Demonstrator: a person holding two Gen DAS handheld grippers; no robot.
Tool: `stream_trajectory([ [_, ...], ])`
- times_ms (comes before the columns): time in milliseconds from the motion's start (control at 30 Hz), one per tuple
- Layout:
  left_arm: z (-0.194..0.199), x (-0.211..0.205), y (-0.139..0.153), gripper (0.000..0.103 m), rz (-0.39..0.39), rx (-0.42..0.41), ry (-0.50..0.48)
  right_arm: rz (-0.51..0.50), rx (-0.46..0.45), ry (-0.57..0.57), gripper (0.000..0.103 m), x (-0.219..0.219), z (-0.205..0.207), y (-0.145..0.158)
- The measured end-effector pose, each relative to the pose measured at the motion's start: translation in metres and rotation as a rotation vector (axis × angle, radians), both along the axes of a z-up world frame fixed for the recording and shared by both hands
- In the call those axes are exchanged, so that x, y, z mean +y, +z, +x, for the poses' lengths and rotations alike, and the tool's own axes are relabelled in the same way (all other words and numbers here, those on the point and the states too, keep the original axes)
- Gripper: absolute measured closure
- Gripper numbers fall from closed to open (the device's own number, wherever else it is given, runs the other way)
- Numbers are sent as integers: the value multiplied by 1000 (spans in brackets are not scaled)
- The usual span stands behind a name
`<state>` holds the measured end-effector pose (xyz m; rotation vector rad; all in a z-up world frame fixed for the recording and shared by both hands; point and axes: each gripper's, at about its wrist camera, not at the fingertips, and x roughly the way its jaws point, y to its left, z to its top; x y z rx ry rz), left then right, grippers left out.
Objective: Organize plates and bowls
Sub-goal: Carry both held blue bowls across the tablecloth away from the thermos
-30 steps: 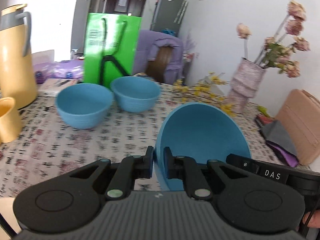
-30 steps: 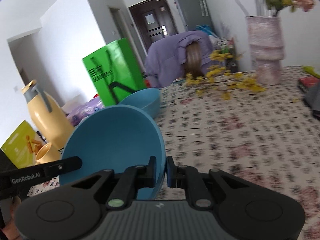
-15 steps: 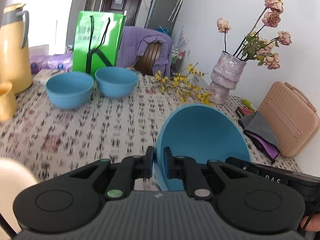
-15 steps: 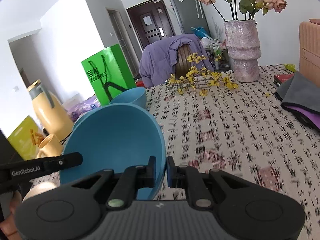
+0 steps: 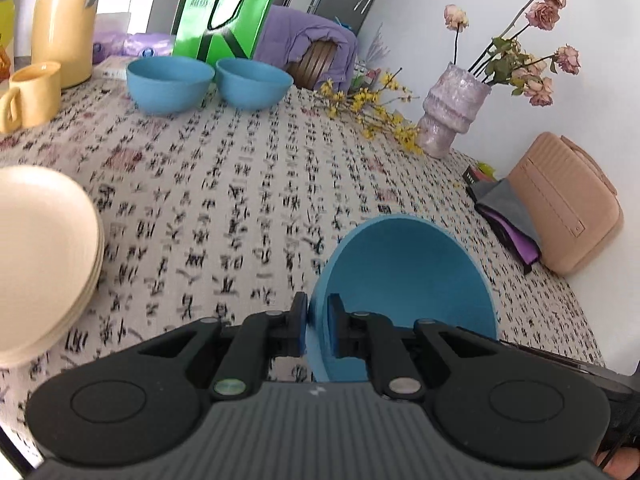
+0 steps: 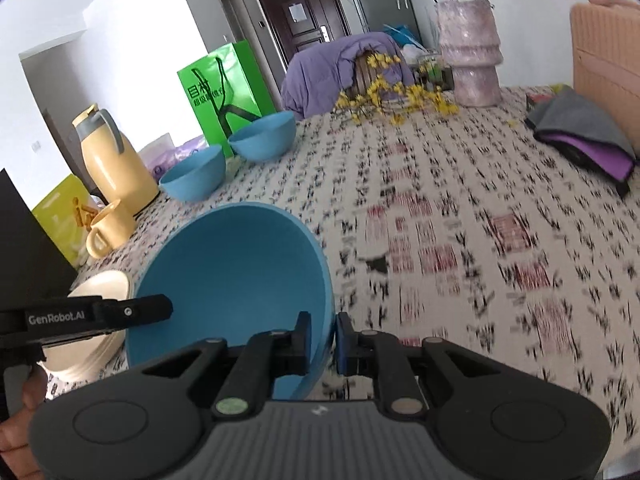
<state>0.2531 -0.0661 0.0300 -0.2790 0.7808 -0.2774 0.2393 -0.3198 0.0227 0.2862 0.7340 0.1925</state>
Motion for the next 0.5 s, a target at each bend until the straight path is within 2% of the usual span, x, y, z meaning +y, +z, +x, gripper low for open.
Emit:
stream_trajectory([
  [500, 6, 3, -19, 92, -15, 53, -3, 21, 52, -15, 88, 1, -3, -19],
])
